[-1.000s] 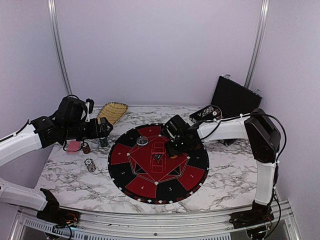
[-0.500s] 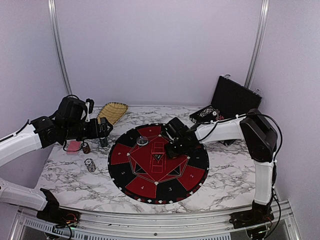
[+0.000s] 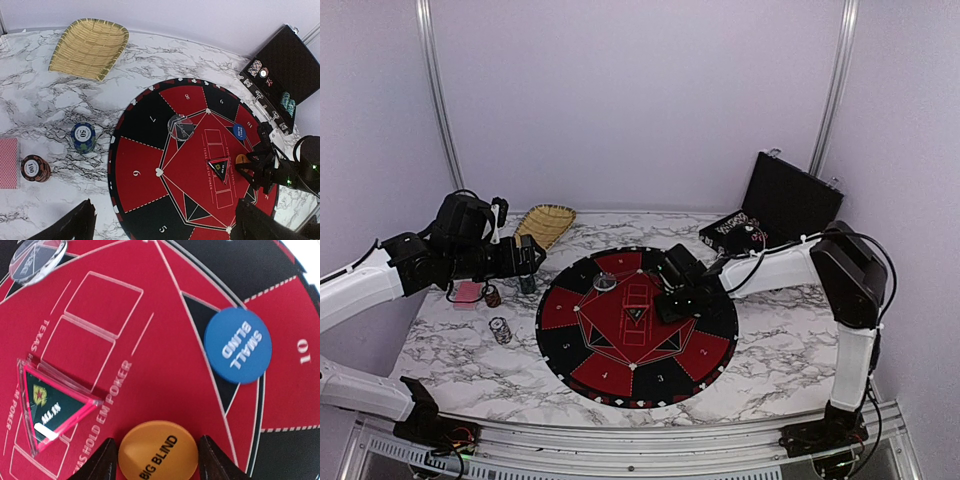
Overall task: Distribute texas hold em gaming equipment
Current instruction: Move the big blind button to position 5.
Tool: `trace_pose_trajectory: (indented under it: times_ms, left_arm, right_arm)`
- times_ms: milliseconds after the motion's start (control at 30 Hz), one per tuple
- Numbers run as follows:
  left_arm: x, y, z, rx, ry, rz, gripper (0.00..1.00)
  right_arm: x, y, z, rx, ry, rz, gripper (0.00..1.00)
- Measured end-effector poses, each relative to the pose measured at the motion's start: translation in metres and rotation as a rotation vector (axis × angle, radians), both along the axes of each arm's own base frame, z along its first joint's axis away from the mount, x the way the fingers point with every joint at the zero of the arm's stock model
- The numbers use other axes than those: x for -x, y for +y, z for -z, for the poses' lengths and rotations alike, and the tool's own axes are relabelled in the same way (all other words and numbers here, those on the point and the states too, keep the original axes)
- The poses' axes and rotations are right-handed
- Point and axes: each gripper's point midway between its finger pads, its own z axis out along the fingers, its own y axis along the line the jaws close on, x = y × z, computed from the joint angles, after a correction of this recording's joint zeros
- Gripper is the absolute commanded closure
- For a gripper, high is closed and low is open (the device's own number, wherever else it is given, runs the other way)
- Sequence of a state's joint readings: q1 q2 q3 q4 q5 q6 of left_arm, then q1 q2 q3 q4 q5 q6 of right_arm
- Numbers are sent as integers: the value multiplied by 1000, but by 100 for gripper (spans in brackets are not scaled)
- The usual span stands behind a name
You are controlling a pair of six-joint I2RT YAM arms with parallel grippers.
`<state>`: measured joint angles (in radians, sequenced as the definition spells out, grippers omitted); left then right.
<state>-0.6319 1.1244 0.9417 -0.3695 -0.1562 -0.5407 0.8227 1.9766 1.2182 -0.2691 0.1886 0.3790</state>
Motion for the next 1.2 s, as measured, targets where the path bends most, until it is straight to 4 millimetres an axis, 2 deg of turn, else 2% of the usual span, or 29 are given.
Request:
trace_pose_trajectory:
  times_ms: [67,200,367,567,933,1067,1200]
  left_arm:
    - [0,0,0,2,1,0,1]
    - [0,-2,0,7,3,5,1]
    - [0,-3,0,15,6,7,1]
    - [0,-4,2,16,14,6,1]
    - [0,-4,2,17,15,5,1]
    - [0,-4,2,19,15,4,1]
    - [0,-4,2,19,15,3,1]
  right_arm:
    - [6,1,0,-3,2,2,37]
    - [18,4,0,-7,-5,-5,37]
    - [20,5,0,-13,-16,3,37]
    - [18,4,1,-2,-24,15,50]
    - [19,7,1,8,-31,22,53]
    - [33,20,0,10,-36,-11,53]
    - [65,47,0,3,-27,-92,53]
